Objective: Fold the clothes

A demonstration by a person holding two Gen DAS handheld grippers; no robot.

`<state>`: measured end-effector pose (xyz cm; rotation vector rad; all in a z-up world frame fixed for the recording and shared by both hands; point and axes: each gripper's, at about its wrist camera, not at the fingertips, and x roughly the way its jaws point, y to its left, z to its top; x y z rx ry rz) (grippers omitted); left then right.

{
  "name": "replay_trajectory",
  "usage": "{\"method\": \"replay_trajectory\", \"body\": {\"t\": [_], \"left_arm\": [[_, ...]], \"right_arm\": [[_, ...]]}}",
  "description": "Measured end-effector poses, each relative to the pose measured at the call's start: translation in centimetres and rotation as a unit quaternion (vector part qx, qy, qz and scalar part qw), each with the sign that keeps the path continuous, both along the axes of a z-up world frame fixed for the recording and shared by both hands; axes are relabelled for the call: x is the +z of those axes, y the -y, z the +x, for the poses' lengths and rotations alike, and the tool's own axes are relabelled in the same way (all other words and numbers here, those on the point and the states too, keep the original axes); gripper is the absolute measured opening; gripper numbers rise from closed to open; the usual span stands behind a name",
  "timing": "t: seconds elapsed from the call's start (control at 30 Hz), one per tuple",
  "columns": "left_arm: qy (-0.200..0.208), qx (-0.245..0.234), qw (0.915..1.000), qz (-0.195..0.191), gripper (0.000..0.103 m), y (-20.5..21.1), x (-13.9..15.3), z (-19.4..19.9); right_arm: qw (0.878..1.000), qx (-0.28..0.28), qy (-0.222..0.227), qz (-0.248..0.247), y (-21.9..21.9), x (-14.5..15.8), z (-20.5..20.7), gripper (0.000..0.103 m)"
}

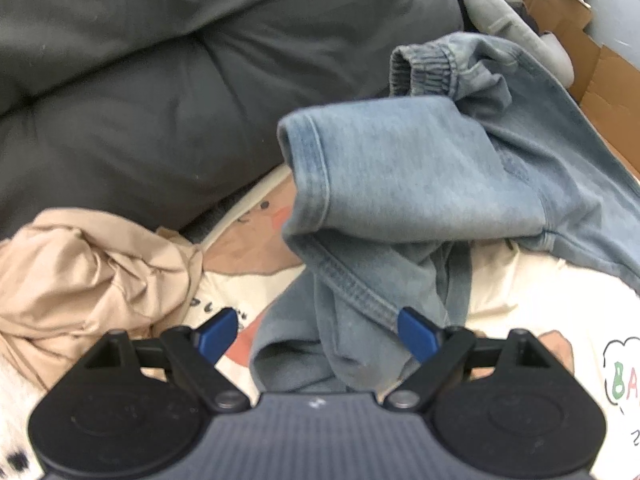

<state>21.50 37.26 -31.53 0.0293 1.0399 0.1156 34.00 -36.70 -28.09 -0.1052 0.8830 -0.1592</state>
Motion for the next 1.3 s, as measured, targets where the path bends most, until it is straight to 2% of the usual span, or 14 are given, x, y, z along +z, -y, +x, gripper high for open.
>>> {"method": "replay_trajectory", "body": {"t": [0.13,0.33,0.47,0.57,0.7,0.77,0.9,0.97,1.03,1.17,1.2,1.3], "left_arm": [[-0.014,0.008,0.9996,-0.022,0.089,-0.3,-1.5,-0.7],[-0.037,-0.014,0.9986,-0.036,0.088,1.1,-3.9,-1.7],[-0.056,-0.014,0.9980,-0.024,0.088,1.8,-5.4,-2.3],[-0.062,-0.011,0.9979,-0.015,0.087,1.9,-6.3,-3.0],[-0.060,-0.010,0.9981,-0.003,0.081,1.8,-7.3,-3.4],[-0.063,-0.014,0.9979,-0.002,0.076,1.7,-7.8,-3.3],[-0.071,-0.024,0.9971,0.015,0.050,1.3,-8.7,-3.0],[-0.070,-0.032,0.9970,0.011,0.043,0.8,-8.7,-3.0],[-0.074,-0.042,0.9964,0.001,0.025,0.8,-8.5,-2.9],[-0.066,-0.045,0.9967,-0.011,0.016,1.6,-7.1,-2.9],[-0.062,-0.044,0.9969,-0.017,0.008,1.8,-6.6,-3.0],[-0.059,-0.048,0.9963,-0.040,0.008,2.6,-5.3,-3.1]], "right_arm": [[1.000,0.000,0.008,0.026,-0.7,0.3,-1.9,0.013],[0.997,0.031,0.006,0.076,-3.1,0.6,-6.2,0.013],[0.993,0.043,-0.008,0.110,-4.3,0.1,-9.1,0.013],[0.991,0.053,-0.021,0.117,-5.1,-0.3,-10.5,0.013],[0.989,0.056,-0.034,0.129,-5.3,-1.0,-11.8,0.013],[0.989,0.055,-0.041,0.135,-5.4,-1.3,-12.3,0.013],[0.986,0.063,-0.053,0.142,-6.0,-2.0,-12.8,0.013],[0.985,0.068,-0.058,0.145,-6.4,-2.3,-13.0,0.013],[0.984,0.075,-0.063,0.149,-6.9,-2.6,-13.3,0.013],[0.981,0.088,-0.070,0.159,-8.0,-2.9,-13.8,0.013],[0.980,0.092,-0.071,0.163,-8.3,-2.9,-13.9,0.013],[0.976,0.107,-0.067,0.175,-9.2,-2.6,-14.3,0.013]]}}
